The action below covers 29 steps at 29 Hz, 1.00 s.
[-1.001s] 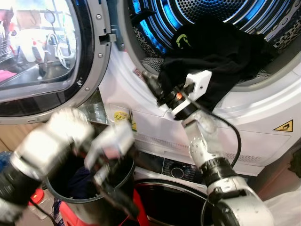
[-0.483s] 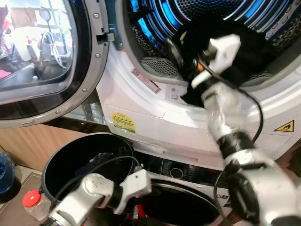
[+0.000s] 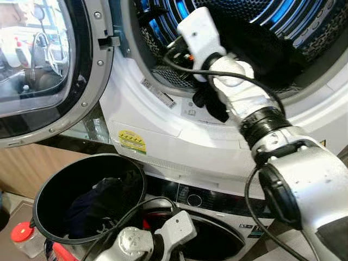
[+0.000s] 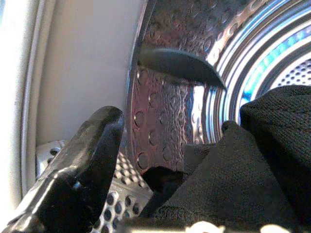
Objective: Clothes washing
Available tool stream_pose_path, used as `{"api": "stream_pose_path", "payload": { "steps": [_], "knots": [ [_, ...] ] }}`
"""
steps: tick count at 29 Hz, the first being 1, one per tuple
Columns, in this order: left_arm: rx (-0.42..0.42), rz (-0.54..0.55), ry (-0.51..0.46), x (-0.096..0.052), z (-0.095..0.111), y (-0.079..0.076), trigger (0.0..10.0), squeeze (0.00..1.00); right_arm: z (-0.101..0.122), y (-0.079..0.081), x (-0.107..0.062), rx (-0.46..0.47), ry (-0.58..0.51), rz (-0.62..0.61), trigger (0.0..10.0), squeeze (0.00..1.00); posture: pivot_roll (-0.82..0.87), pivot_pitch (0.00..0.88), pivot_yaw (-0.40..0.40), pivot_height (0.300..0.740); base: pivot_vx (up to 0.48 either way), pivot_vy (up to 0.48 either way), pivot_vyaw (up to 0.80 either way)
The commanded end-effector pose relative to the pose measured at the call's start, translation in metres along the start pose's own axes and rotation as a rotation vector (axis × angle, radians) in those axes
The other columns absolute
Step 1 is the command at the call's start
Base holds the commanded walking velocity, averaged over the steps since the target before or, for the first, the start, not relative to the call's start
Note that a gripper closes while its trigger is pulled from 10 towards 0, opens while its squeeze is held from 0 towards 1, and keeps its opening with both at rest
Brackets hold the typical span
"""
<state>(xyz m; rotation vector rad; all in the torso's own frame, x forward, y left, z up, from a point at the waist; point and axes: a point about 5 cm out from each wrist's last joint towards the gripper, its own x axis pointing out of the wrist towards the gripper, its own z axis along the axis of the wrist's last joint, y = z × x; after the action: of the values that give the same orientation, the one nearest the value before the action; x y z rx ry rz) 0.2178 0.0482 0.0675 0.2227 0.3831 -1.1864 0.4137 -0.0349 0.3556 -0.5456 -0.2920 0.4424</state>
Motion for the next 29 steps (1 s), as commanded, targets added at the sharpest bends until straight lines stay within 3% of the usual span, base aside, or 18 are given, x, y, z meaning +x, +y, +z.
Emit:
{"api": "stream_pose_path", "payload": {
  "steps": [1,4,7,12,13,18,21,22,25,27,29],
  "knots": [
    [-0.012,0.021,0.031,0.005,-0.005,-0.011,10.0,0.0,0.005,-0.002,0.002,-0.017,0.032,-0.026,10.0,0.0,0.23,0.0,-0.087,0.74,0.0,0.0,0.0],
    [-0.046,0.051,0.017,0.006,-0.004,-0.015,10.0,0.0,0.005,-0.002,0.002,-0.011,0.049,-0.05,10.0,0.0,0.24,0.0,-0.092,0.74,0.0,0.0,0.0],
    [-0.113,0.136,0.001,0.008,-0.003,-0.022,10.0,0.0,0.003,-0.009,0.001,0.166,0.055,-0.11,10.0,0.0,0.3,0.0,-0.106,0.74,0.0,0.0,0.0],
    [-0.191,0.284,-0.034,0.004,0.002,-0.021,10.0,0.0,-0.021,-0.045,-0.013,0.398,0.117,-0.328,10.0,0.0,0.32,0.05,-0.115,0.74,0.0,0.0,0.0],
    [-0.191,0.284,-0.034,0.004,0.002,-0.021,10.0,0.0,-0.021,-0.045,-0.013,0.398,0.117,-0.328,10.0,0.0,0.32,0.05,-0.115,0.74,0.0,0.0,0.0],
    [-0.21,0.399,-0.047,-0.002,0.002,-0.012,10.0,0.0,-0.048,-0.08,-0.033,0.466,0.179,-0.521,10.0,0.0,0.32,0.086,-0.119,0.74,0.0,0.0,0.0],
    [-0.241,0.497,-0.069,-0.007,0.005,-0.006,10.0,0.0,-0.053,-0.11,-0.05,0.428,0.198,-0.667,10.0,0.0,0.32,0.105,-0.108,0.74,0.0,0.0,0.0],
    [-0.241,0.497,-0.069,-0.007,0.005,-0.006,10.0,0.0,-0.053,-0.11,-0.05,0.428,0.198,-0.667,10.0,0.0,0.32,0.105,-0.108,0.74,0.0,0.0,0.0],
    [-0.232,0.564,-0.092,-0.011,0.009,-0.001,10.0,0.0,-0.053,-0.13,-0.062,0.392,0.208,-0.771,10.0,0.0,0.32,0.109,-0.107,0.74,0.0,0.0,0.0],
    [-0.243,0.617,-0.112,-0.015,0.011,0.003,10.0,0.0,-0.053,-0.137,-0.066,0.364,0.214,-0.797,10.0,0.0,0.32,0.11,-0.108,0.74,0.0,0.0,0.0],
    [-0.249,0.648,-0.123,-0.017,0.011,0.007,10.0,0.0,-0.052,-0.129,-0.06,0.363,0.207,-0.728,10.0,0.0,0.31,0.104,-0.111,0.74,0.0,0.0,0.0]
  ]
}}
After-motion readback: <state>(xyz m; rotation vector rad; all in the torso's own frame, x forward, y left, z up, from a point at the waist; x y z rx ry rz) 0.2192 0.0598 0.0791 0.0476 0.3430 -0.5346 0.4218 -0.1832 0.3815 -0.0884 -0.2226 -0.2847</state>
